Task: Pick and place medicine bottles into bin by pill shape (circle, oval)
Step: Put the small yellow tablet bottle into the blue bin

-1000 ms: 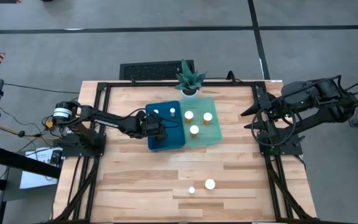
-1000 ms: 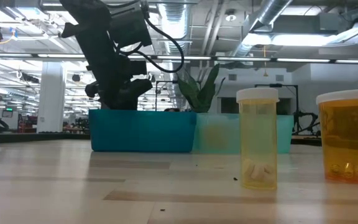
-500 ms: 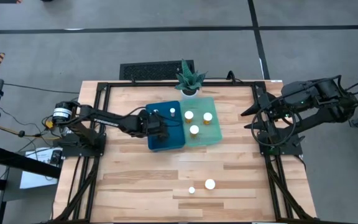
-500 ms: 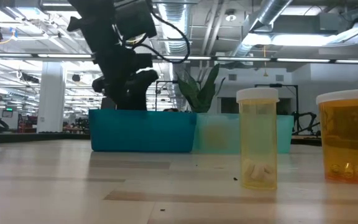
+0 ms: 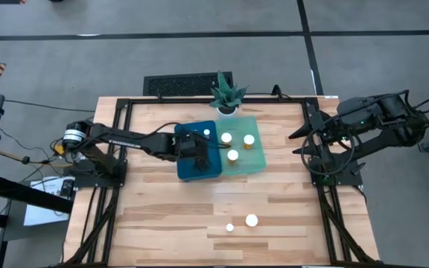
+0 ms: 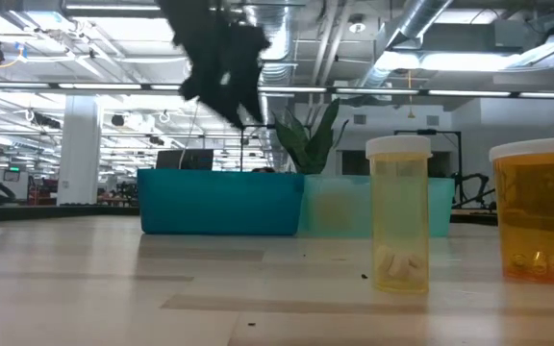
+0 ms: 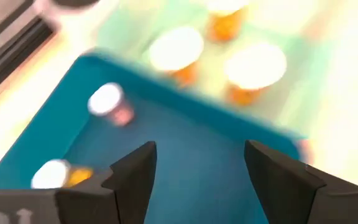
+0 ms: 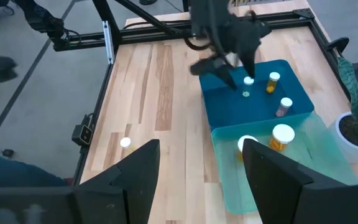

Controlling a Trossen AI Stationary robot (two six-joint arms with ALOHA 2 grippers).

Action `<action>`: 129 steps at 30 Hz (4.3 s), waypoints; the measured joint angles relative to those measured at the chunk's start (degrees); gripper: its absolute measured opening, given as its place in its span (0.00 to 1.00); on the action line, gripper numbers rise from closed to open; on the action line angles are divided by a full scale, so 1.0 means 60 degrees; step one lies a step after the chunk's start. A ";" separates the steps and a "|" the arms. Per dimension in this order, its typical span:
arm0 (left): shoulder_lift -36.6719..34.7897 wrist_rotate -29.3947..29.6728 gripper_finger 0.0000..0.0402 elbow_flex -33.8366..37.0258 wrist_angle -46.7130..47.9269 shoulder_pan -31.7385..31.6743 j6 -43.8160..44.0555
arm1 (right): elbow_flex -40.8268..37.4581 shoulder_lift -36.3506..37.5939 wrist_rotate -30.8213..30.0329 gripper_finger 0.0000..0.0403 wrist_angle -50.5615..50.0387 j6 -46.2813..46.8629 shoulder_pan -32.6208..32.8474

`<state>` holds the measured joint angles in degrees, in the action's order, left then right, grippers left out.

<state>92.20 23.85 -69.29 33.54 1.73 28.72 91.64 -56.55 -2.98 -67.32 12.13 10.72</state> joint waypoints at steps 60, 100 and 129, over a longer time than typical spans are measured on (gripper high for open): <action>0.5286 0.0705 0.58 -0.3221 -0.3467 0.5165 0.0683 | 0.0000 -0.0021 0.0007 0.59 0.0039 0.0075 0.0004; 0.4188 0.1537 0.29 -0.5673 0.1436 0.4154 0.1139 | 0.0000 -0.0018 0.0004 0.59 0.0002 -0.0027 0.0004; -0.1152 0.2192 0.29 0.0240 -0.1933 0.1255 -0.0862 | -0.6799 0.4385 -0.1023 0.59 0.5047 -0.0020 -0.2268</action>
<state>85.29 37.00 -67.85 21.95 9.25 23.55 50.84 -30.25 -9.12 -37.03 12.01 -2.89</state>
